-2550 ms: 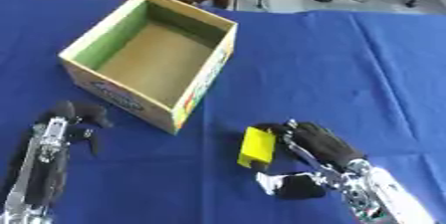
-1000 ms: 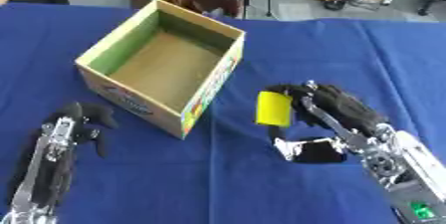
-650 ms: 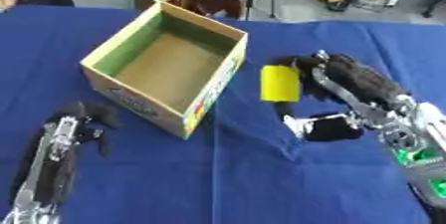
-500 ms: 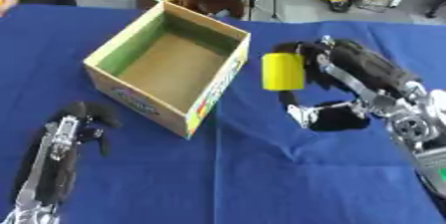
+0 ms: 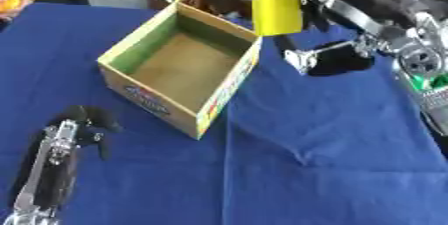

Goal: Pick up objects on the table and place them in the box.

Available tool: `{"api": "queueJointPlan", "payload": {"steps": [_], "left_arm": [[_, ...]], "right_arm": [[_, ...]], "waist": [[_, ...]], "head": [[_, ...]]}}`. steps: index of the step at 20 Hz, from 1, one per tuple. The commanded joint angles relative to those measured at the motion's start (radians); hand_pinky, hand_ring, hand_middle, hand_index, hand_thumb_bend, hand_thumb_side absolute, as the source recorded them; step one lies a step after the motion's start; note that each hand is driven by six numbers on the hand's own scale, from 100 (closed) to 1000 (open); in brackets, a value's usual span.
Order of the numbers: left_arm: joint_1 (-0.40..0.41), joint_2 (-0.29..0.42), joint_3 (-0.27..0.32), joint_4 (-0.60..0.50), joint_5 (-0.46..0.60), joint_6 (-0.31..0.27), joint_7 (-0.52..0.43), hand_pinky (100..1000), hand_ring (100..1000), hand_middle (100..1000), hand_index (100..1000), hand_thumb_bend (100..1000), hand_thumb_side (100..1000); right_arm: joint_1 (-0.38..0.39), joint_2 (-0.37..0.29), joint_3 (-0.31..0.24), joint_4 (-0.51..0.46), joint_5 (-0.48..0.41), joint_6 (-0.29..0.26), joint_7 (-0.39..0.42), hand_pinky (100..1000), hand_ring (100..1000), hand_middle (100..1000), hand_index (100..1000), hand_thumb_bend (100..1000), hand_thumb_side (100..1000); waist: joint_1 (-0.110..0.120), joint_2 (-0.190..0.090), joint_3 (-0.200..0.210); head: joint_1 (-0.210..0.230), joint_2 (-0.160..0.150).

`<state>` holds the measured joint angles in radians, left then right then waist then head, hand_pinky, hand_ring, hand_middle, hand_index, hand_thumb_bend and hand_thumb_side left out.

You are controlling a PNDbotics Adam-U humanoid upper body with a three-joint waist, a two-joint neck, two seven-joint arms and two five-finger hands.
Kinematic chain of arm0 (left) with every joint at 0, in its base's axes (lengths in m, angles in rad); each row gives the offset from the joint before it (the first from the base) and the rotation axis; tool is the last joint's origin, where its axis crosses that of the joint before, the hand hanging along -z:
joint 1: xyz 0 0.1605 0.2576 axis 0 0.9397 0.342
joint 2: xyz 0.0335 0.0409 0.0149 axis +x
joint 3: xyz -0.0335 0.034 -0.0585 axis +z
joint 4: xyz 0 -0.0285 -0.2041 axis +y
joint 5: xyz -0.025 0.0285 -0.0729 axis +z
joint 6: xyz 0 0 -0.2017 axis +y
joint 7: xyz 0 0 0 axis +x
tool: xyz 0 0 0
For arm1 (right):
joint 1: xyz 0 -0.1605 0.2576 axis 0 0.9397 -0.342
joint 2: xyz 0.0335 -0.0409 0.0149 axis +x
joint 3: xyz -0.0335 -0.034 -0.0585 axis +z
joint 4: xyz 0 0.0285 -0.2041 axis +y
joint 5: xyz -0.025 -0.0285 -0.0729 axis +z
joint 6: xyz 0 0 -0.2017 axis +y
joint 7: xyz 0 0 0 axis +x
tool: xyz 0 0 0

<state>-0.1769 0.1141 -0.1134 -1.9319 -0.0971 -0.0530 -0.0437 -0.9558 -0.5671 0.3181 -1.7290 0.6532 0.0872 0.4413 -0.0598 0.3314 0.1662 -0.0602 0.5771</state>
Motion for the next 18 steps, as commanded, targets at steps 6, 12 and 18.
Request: {"api": "queueJointPlan", "payload": {"steps": [6, 12, 18], "left_arm": [[-0.022, 0.007, -0.011, -0.025, -0.002, -0.005, -0.013, 249, 544, 477, 614, 100, 948], [-0.036, 0.005, -0.014, -0.030, -0.005, -0.006, -0.019, 249, 545, 478, 614, 100, 950], [-0.053, 0.003, -0.018, -0.034, -0.013, -0.008, -0.027, 250, 546, 478, 615, 100, 956]], "right_arm": [[-0.169, 0.071, 0.003, 0.231, 0.059, -0.019, 0.000, 548, 466, 170, 371, 100, 209], [-0.230, 0.133, -0.003, 0.402, 0.132, -0.058, -0.020, 546, 468, 172, 368, 100, 214], [-0.283, 0.192, -0.006, 0.576, 0.201, -0.111, 0.006, 542, 472, 179, 367, 100, 227]], "waist": [[-0.008, 0.015, 0.051], [-0.019, 0.039, 0.089], [-0.037, 0.073, 0.135]], "head": [[-0.042, -0.049], [-0.065, -0.071], [-0.092, -0.097]]}}
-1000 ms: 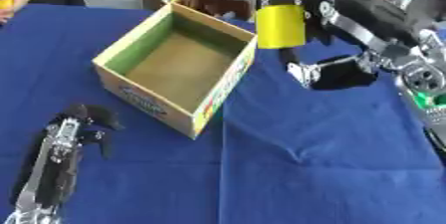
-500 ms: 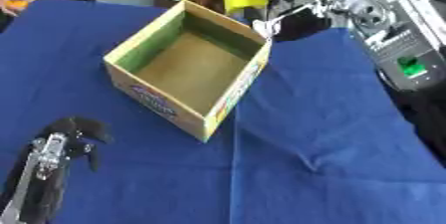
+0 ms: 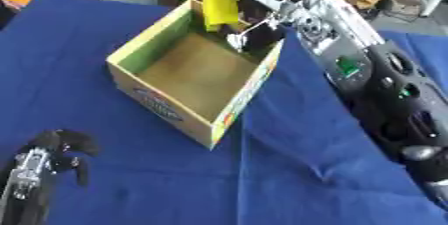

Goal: Pick up objects on the table and place them in the box.

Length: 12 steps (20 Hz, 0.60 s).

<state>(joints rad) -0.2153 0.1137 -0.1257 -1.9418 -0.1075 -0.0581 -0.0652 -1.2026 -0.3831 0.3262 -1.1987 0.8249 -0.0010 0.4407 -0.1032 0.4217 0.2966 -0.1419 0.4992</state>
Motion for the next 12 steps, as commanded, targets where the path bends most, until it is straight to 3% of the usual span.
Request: {"api": "queueJointPlan", "payload": {"steps": [1, 9, 12], "left_arm": [[-0.017, 0.003, -0.006, -0.025, -0.003, -0.003, -0.006, 250, 546, 478, 615, 100, 957], [-0.024, 0.003, -0.006, -0.025, -0.008, -0.003, -0.008, 252, 547, 479, 616, 100, 962], [-0.028, 0.002, -0.008, -0.025, -0.008, -0.002, -0.010, 252, 547, 479, 616, 100, 962]], "right_arm": [[-0.042, 0.015, -0.015, 0.066, 0.039, -0.032, 0.009, 541, 473, 182, 368, 100, 230], [-0.073, 0.044, -0.025, 0.168, 0.110, -0.092, 0.018, 543, 484, 197, 376, 100, 239], [-0.080, 0.056, -0.031, 0.197, 0.123, -0.105, 0.016, 554, 511, 242, 407, 100, 246]], "waist": [[0.004, -0.015, 0.009], [-0.008, 0.000, 0.027], [-0.010, 0.003, 0.030]], "head": [[-0.013, -0.021], [-0.021, -0.028], [-0.022, -0.032]]}}
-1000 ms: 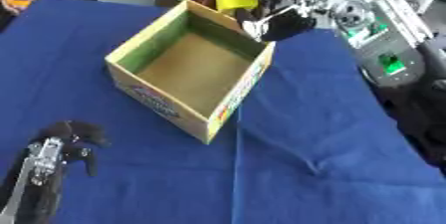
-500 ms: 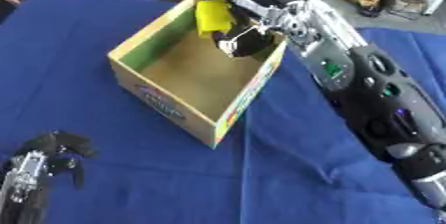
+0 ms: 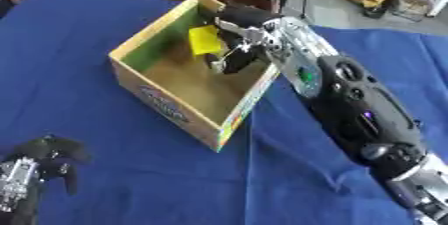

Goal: Pick up objects on the table and place them in the box.

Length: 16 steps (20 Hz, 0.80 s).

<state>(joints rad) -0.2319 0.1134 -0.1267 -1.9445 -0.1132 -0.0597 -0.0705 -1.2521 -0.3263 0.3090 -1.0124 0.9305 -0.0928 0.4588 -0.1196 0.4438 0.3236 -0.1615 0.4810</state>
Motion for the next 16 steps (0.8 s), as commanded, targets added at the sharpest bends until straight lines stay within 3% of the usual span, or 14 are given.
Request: {"api": "queueJointPlan", "payload": {"steps": [1, 4, 7, 8, 13, 16], "left_arm": [[-0.011, 0.002, -0.008, -0.022, -0.003, -0.001, -0.005, 252, 547, 479, 616, 100, 963], [-0.011, 0.002, -0.008, -0.021, -0.003, -0.001, -0.006, 252, 547, 479, 616, 100, 963], [-0.011, 0.002, -0.009, -0.020, -0.004, -0.001, -0.007, 253, 547, 479, 617, 100, 965], [-0.011, 0.001, -0.009, -0.020, -0.004, -0.001, -0.008, 253, 548, 480, 617, 100, 966], [-0.011, 0.001, -0.009, -0.017, -0.006, 0.000, -0.009, 255, 549, 480, 618, 100, 969], [-0.011, 0.001, -0.008, -0.017, -0.006, 0.000, -0.009, 256, 549, 481, 620, 100, 970]], "right_arm": [[-0.033, 0.002, -0.014, 0.019, 0.023, -0.018, -0.004, 555, 514, 245, 412, 100, 246], [-0.038, 0.008, -0.016, 0.033, 0.043, -0.033, -0.001, 572, 546, 290, 473, 100, 258], [-0.042, 0.011, -0.015, 0.040, 0.068, -0.048, 0.013, 611, 591, 403, 663, 100, 380], [-0.043, 0.012, -0.016, 0.042, 0.076, -0.053, 0.022, 616, 601, 414, 682, 100, 400], [-0.046, 0.012, -0.023, 0.038, 0.113, -0.067, 0.064, 683, 757, 551, 888, 100, 531], [-0.049, 0.013, -0.026, 0.032, 0.149, -0.063, 0.088, 715, 824, 630, 951, 100, 582]], "waist": [[0.006, -0.019, 0.004], [0.006, -0.019, 0.005], [0.007, -0.019, 0.003], [0.007, -0.019, 0.002], [0.008, -0.020, 0.000], [0.009, -0.023, -0.002]], "head": [[-0.003, -0.014], [-0.003, -0.014], [-0.004, -0.014], [-0.004, -0.014], [-0.003, -0.015], [-0.002, -0.016]]}}
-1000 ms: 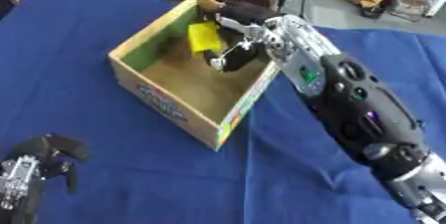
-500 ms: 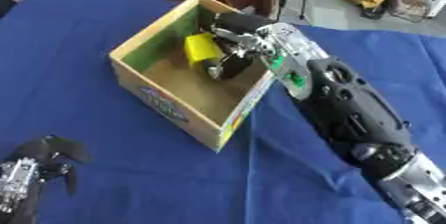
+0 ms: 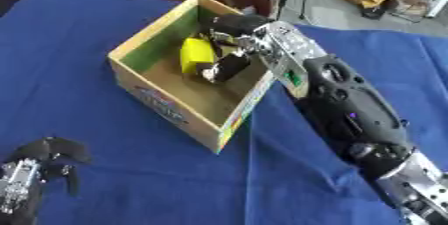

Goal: Pick up objects on the table and place them in the box.

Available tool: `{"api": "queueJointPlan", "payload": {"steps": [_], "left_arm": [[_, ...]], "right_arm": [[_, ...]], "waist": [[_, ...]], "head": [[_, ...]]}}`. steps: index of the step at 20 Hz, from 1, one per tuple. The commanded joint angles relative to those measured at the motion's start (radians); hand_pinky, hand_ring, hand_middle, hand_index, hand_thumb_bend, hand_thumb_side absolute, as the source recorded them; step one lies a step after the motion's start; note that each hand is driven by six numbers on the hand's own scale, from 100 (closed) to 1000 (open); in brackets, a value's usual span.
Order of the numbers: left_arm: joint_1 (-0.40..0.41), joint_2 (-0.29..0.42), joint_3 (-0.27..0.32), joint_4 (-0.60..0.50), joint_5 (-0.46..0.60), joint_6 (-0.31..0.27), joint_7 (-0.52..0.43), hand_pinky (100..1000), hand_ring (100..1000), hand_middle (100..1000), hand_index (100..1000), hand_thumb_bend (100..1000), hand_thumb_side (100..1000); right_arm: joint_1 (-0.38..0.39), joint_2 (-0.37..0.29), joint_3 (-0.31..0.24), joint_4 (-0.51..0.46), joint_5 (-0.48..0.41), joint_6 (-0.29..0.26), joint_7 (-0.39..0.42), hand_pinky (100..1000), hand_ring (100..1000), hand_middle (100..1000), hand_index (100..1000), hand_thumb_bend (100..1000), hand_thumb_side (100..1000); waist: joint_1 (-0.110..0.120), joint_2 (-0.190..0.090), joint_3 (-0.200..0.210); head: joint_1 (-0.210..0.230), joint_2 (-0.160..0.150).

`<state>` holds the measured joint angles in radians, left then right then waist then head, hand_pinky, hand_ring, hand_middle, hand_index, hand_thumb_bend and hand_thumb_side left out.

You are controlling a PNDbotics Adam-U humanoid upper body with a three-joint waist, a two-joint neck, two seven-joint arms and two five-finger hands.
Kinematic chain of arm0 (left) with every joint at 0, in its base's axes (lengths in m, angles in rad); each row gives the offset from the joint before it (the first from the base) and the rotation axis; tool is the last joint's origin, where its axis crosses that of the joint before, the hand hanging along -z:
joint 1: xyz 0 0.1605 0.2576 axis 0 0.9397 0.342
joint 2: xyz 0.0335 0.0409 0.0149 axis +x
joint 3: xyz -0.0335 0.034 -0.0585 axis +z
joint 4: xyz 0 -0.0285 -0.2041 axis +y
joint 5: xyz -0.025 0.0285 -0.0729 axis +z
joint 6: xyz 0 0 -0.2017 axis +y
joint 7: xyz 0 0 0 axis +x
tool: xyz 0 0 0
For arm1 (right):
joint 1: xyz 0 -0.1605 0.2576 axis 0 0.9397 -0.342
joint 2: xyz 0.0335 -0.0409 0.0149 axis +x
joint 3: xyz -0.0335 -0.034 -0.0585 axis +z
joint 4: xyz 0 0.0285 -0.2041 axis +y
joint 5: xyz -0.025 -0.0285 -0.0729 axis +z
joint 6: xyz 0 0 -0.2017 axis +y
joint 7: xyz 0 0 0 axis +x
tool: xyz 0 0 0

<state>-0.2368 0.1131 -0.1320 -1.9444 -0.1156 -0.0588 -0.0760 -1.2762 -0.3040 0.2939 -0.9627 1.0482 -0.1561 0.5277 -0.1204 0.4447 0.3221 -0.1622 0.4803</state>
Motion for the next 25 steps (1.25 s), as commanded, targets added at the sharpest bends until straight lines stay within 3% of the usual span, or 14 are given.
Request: {"api": "queueJointPlan", "payload": {"steps": [1, 4, 7, 14, 17, 19, 21, 25], "left_arm": [[-0.006, 0.001, -0.003, -0.017, -0.003, 0.000, -0.004, 256, 549, 481, 620, 100, 970], [-0.005, 0.001, -0.002, -0.017, -0.002, 0.000, -0.003, 257, 549, 481, 621, 100, 970], [-0.003, 0.001, -0.001, -0.016, -0.001, 0.001, -0.002, 257, 550, 482, 626, 100, 969], [0.000, 0.000, 0.000, -0.014, 0.000, 0.002, -0.001, 259, 551, 483, 627, 100, 968], [0.002, 0.001, 0.001, -0.013, 0.001, 0.002, -0.002, 259, 551, 483, 627, 100, 963], [0.003, 0.001, 0.002, -0.012, 0.001, 0.002, -0.001, 259, 551, 483, 627, 100, 963], [0.006, 0.001, 0.001, -0.010, 0.001, 0.003, -0.002, 260, 551, 483, 627, 100, 965], [0.011, 0.001, 0.002, -0.009, 0.004, 0.004, -0.001, 261, 550, 483, 626, 100, 964]], "right_arm": [[-0.026, -0.009, -0.011, -0.020, 0.041, -0.002, 0.026, 742, 876, 720, 981, 100, 641], [-0.028, -0.008, -0.017, -0.023, 0.063, -0.012, 0.053, 785, 964, 901, 1000, 100, 701], [-0.029, -0.008, -0.025, -0.023, 0.064, -0.025, 0.075, 817, 1000, 1000, 1000, 100, 766], [-0.031, -0.017, -0.040, -0.039, 0.045, -0.043, 0.078, 838, 1000, 1000, 1000, 100, 721], [-0.032, -0.020, -0.048, -0.056, 0.014, -0.042, 0.081, 847, 1000, 1000, 1000, 100, 644], [-0.034, -0.024, -0.052, -0.069, -0.014, -0.035, 0.093, 847, 1000, 1000, 1000, 100, 644], [-0.040, -0.030, -0.059, -0.092, -0.041, -0.025, 0.099, 849, 1000, 1000, 1000, 100, 572], [-0.036, -0.051, -0.069, -0.158, -0.095, 0.004, 0.099, 837, 981, 972, 1000, 100, 532]], "waist": [[0.010, -0.025, 0.000], [0.011, -0.029, 0.000], [0.012, -0.034, 0.000], [0.014, -0.043, -0.003], [0.016, -0.049, -0.006], [0.016, -0.051, -0.008], [0.019, -0.057, -0.012], [0.026, -0.069, -0.022]], "head": [[-0.001, -0.015], [-0.002, -0.014], [-0.002, -0.013], [0.000, -0.012], [0.002, -0.008], [0.003, -0.007], [0.004, -0.005], [0.007, 0.002]]}}
